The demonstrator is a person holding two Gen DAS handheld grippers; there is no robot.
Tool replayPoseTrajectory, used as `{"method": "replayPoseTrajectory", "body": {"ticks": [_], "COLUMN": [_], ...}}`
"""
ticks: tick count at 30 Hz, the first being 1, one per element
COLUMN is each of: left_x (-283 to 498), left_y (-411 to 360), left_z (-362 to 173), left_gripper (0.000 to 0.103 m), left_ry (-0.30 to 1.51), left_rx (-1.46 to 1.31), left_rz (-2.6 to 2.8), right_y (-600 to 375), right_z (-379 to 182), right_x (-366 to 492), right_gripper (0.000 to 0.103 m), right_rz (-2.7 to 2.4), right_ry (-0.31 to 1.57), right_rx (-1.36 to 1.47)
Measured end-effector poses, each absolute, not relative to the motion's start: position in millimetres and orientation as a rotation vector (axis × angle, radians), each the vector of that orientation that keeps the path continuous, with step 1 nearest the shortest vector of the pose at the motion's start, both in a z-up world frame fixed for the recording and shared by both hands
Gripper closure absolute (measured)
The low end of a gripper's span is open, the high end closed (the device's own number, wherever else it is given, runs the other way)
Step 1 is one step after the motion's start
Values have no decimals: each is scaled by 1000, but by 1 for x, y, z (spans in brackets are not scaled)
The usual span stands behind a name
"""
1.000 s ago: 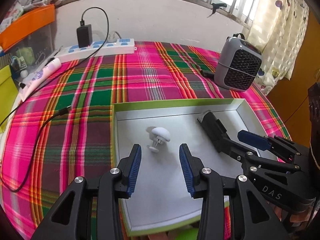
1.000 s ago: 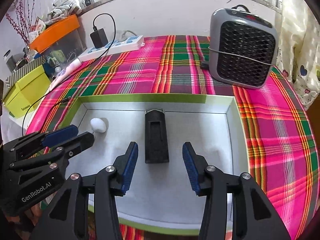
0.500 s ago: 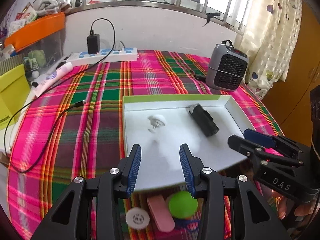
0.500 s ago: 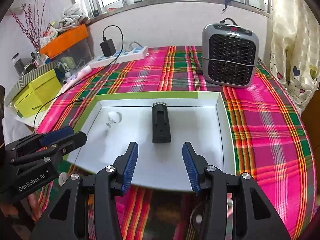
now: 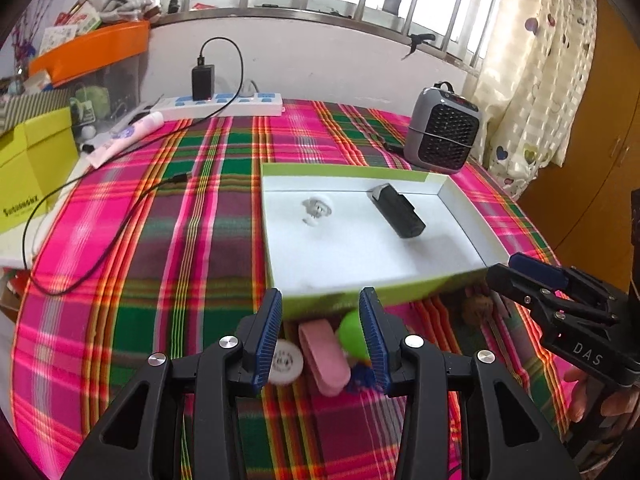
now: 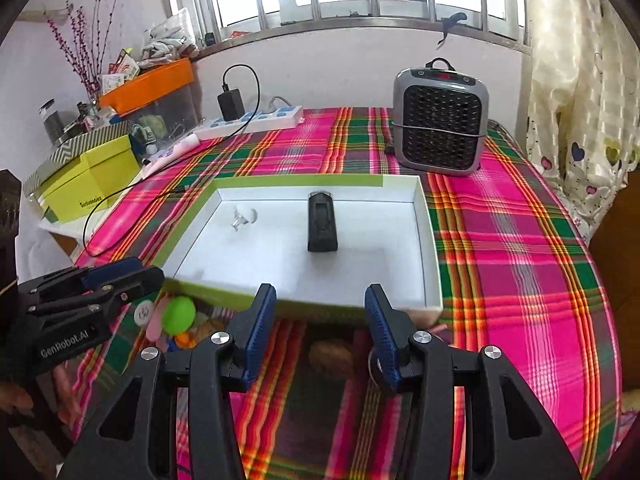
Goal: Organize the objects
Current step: 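Withdraw both tools from the box toward the white jar and pink clip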
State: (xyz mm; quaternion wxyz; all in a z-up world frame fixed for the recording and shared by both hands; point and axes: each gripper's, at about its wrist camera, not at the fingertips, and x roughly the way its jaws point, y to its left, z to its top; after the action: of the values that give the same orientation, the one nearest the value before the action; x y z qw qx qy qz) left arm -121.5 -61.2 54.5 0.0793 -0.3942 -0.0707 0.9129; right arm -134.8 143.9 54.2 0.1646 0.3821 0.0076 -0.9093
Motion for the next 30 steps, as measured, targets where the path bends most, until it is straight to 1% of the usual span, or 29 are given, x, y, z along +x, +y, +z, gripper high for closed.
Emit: {"method": "replayPoseTrajectory", "body": {"ticks": [4, 16, 18, 20, 30], "left_x": [-104, -86, -86, -87, -99], "left_y": [-71, -86, -87, -87, -86], "left_z": [50, 26, 21, 19, 13], "left_gripper": [64, 64, 62, 54, 54], "left_ry": [-266, -286, -296, -305, -281], "left_rx": [-1164, -1209, -1222, -1231, -1266], "left_rz": [2733, 2708, 2702, 2697, 2714], "right_y": [151, 177, 181, 187, 206], "right_z": [51, 38, 36, 33, 26], "right_x": [-125, -109, -108, -106, -110], "right_gripper": [56, 56, 56, 56, 55], "right_rz": [-2589, -2603, -2605, -2610, -2633], "right_ry": [9, -55, -62, -68, -112], "right_rx": [1088, 1117, 1124, 1132, 1173]}}
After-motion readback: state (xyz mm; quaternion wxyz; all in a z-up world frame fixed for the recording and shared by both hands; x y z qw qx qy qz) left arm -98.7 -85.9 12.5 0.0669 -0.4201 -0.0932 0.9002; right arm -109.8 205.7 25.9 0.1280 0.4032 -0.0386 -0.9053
